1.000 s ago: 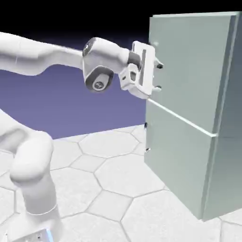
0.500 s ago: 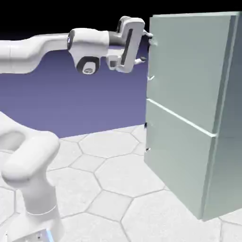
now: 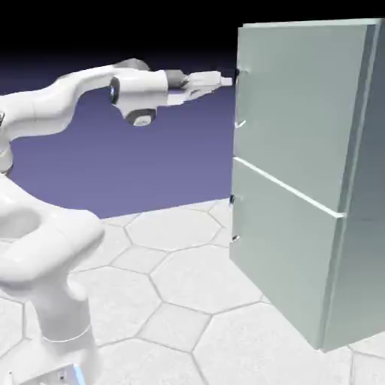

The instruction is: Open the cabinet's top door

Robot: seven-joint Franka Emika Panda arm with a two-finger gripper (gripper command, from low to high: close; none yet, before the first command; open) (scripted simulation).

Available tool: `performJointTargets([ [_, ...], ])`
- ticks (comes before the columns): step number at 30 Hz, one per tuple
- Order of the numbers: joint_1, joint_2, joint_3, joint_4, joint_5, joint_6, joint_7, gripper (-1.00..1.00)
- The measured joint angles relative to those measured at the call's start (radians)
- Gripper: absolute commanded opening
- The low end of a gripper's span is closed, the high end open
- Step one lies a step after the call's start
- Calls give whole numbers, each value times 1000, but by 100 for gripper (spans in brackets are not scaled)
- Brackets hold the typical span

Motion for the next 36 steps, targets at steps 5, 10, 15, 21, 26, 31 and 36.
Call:
performJointTargets([
  [5,-108,-31,66,70,98,-24,82,0],
  [10,-217,-45,94,141,128,-64,82,-100],
  [15,-118,-206,-23,-36,191,-281,81,-100],
  [21,-24,-386,-142,-243,229,-541,82,-100],
  [26,26,-521,-239,-403,230,-758,82,-100],
  [31,90,-600,-370,-562,194,-966,33,-100],
  [36,165,-603,-551,-681,82,-1119,-56,-100],
])
